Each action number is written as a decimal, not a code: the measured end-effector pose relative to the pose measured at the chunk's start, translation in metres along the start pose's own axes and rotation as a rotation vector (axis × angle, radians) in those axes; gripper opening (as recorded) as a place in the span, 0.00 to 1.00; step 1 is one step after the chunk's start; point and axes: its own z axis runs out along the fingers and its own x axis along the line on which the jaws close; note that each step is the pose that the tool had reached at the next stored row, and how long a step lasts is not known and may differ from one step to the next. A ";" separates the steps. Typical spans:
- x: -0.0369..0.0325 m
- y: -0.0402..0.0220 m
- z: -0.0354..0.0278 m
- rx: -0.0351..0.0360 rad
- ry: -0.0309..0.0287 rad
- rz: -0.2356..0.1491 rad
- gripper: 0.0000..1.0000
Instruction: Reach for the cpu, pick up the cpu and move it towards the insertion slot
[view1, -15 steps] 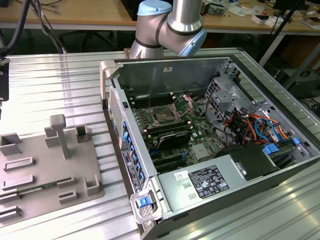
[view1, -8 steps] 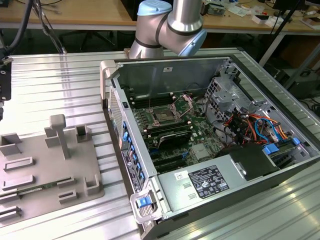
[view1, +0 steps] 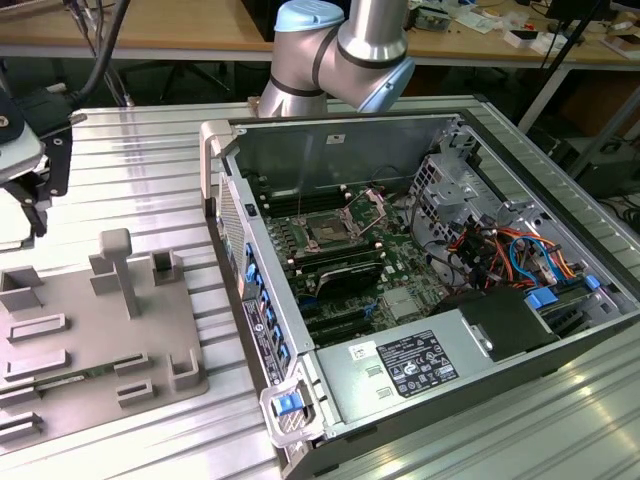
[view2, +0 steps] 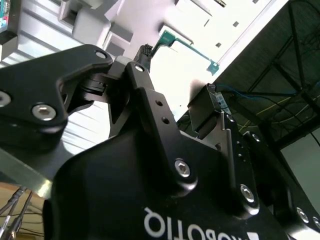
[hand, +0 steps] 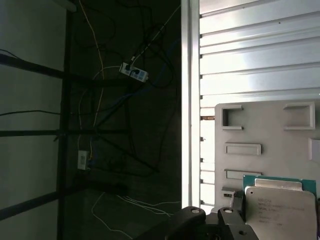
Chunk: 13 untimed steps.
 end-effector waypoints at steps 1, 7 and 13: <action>-0.0002 0.0001 -0.0017 -0.0001 0.0000 0.000 0.55; -0.0018 0.0003 -0.0127 -0.0002 -0.0004 0.000 0.55; -0.0118 0.0001 -0.0129 -0.0001 0.0013 0.000 0.55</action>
